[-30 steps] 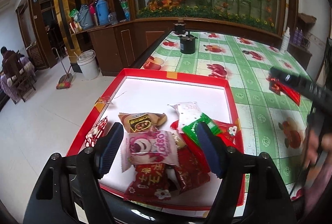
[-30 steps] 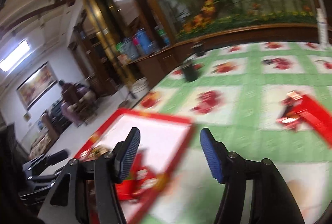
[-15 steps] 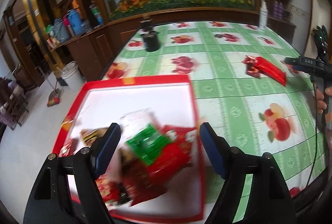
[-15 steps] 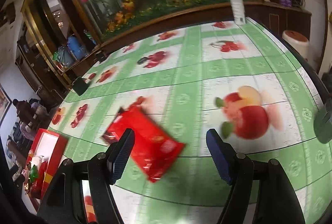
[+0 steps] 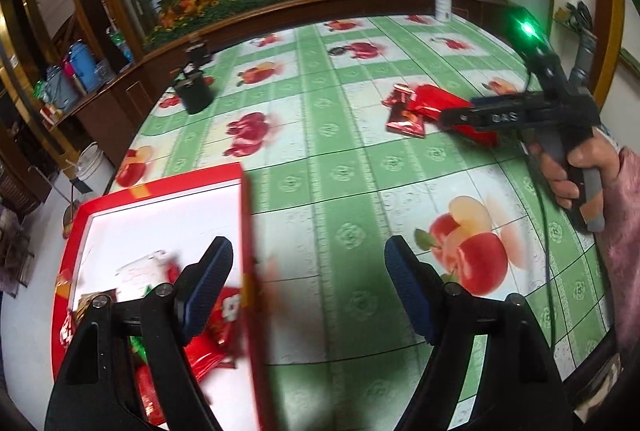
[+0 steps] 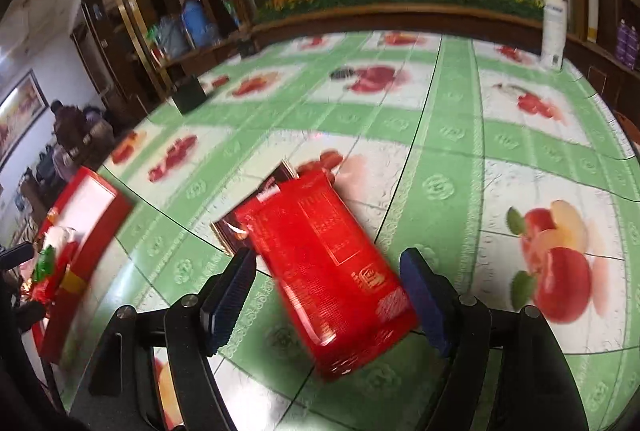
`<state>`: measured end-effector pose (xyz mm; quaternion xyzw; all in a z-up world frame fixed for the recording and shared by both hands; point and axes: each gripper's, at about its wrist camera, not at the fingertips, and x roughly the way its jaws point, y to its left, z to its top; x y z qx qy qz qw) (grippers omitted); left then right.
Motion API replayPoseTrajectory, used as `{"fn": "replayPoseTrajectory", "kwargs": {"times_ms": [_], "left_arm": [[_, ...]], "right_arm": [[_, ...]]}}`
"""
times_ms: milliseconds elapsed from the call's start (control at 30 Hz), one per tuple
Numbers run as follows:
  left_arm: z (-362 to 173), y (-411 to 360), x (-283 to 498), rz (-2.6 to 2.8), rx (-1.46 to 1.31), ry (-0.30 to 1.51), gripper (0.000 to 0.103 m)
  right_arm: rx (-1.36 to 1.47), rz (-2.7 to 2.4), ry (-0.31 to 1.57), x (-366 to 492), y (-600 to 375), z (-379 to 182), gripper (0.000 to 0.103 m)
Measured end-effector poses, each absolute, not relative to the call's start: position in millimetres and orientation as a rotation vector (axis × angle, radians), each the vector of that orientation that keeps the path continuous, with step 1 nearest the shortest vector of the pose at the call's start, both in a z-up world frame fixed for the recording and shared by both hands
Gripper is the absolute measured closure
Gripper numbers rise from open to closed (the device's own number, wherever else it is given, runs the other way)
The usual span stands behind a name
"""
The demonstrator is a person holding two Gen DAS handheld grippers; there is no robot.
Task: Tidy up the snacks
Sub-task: 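Grasp the red rectangular packet with the right gripper while the left grasps the dark brown packet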
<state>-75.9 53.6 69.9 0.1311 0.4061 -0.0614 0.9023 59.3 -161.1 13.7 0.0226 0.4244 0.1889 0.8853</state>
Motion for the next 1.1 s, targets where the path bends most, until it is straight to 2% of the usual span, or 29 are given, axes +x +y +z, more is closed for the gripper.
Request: {"fn": "replayPoseTrajectory", "kwargs": {"times_ms": [67,133,200,267,600,1100], "left_arm": [[66.5,45.4,-70.1,-0.137,0.286,0.854,0.025],[63.5,37.6,-61.8,-0.14,0.305,0.864,0.025],[61.8,30.8,-52.5,-0.141,0.324,0.862,0.025],[62.0,24.0,-38.1,-0.145,0.346,0.853,0.025],[64.1,-13.6,59.5,-0.181,0.335,0.852,0.024],[27.4,-74.3,144.9,-0.182,0.26,0.963,0.024]], "right_arm": [[0.036,0.385,0.88,60.6,-158.4,13.6,0.024],[0.0,0.358,0.883,59.7,-154.0,12.8,0.029],[-0.101,0.303,0.888,55.7,-145.5,12.8,0.052],[-0.11,0.284,0.908,54.9,-147.0,13.4,0.052],[0.249,0.174,0.993,70.5,-211.2,20.1,0.052],[0.348,0.161,0.993,76.2,-223.0,19.4,0.052]]}}
